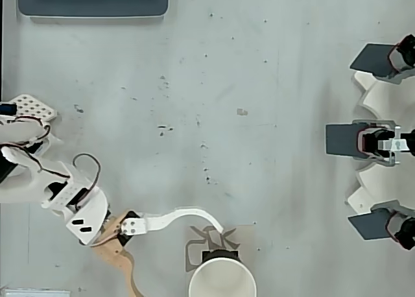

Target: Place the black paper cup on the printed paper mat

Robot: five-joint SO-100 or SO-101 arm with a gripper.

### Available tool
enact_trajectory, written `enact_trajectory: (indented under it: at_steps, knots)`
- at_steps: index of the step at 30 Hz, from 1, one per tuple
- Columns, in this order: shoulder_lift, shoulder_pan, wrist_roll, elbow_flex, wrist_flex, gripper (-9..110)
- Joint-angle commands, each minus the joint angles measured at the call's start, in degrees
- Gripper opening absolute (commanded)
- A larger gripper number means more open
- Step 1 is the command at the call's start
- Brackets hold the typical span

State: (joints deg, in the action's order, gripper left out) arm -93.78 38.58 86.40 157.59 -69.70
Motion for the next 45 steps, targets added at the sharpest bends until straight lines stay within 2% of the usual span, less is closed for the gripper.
enact_trajectory:
  at_steps: [1, 9, 16, 26, 34, 45]
  knots:
    - [-7.03, -1.23, 0.44, 2.72, -0.18, 46]
    - [-16.79, -6.33, 0.97, 9.84, -0.44, 39]
    - [-22.50, -12.39, 2.99, 12.48, -1.85, 27]
    - [-25.58, -24.87, 6.94, 13.18, -3.16, 22]
    - [-24.17, -34.89, 5.89, 11.87, -0.88, 20]
    - [-12.66, -39.73, 3.52, -2.02, 2.20, 20]
